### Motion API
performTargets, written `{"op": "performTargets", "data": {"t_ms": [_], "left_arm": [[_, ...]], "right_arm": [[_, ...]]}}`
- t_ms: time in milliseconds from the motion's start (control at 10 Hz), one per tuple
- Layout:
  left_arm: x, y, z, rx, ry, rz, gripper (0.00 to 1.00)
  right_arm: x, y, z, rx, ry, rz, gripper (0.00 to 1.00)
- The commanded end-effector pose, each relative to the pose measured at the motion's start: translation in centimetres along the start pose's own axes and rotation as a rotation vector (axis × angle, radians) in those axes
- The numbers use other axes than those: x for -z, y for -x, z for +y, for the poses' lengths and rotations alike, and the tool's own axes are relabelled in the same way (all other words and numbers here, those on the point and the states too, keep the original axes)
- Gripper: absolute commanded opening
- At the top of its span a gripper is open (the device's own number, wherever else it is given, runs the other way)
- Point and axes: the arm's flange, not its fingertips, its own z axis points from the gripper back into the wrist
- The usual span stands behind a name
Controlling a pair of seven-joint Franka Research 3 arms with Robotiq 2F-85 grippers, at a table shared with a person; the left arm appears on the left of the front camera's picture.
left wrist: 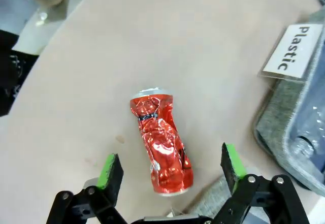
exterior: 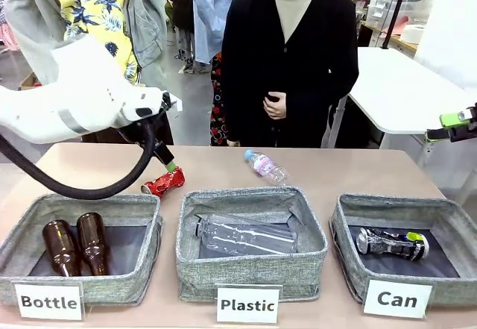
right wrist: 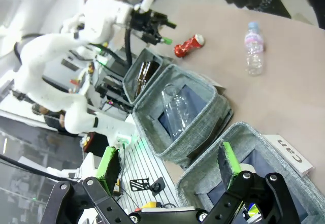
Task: Sort the can waste into the basket.
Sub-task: Pick up the can waste from the table and place it in the right Fabric basket.
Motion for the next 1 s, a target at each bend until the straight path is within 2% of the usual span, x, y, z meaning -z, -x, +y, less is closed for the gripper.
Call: {"op": "performTargets", "data": {"t_ms": [0,200,500,900], "left_arm": [[2.5,-1.4,0.2,-0.026,-0.02,0.095,1.0],[5.0,-1.5,0.0,-0.034,-0.031,0.172,1.0],[7.7,-1.8,0.6,-0.035,-0.034,0.232,1.0],[8.7,-1.6,0.5,-0.054,-0.054,0.27,1.0]], "right_arm": [[-0.3,-0.1,0.1,-0.02,-0.006,0.008,1.0],[-0.3,-0.1,0.1,-0.02,-0.006,0.008,1.0],[-0.3,-0.1,0.1,-0.02,-0.006,0.008,1.0],[-0.3,-0.1,0.1,-0.02,-0.006,0.008,1.0]]}}
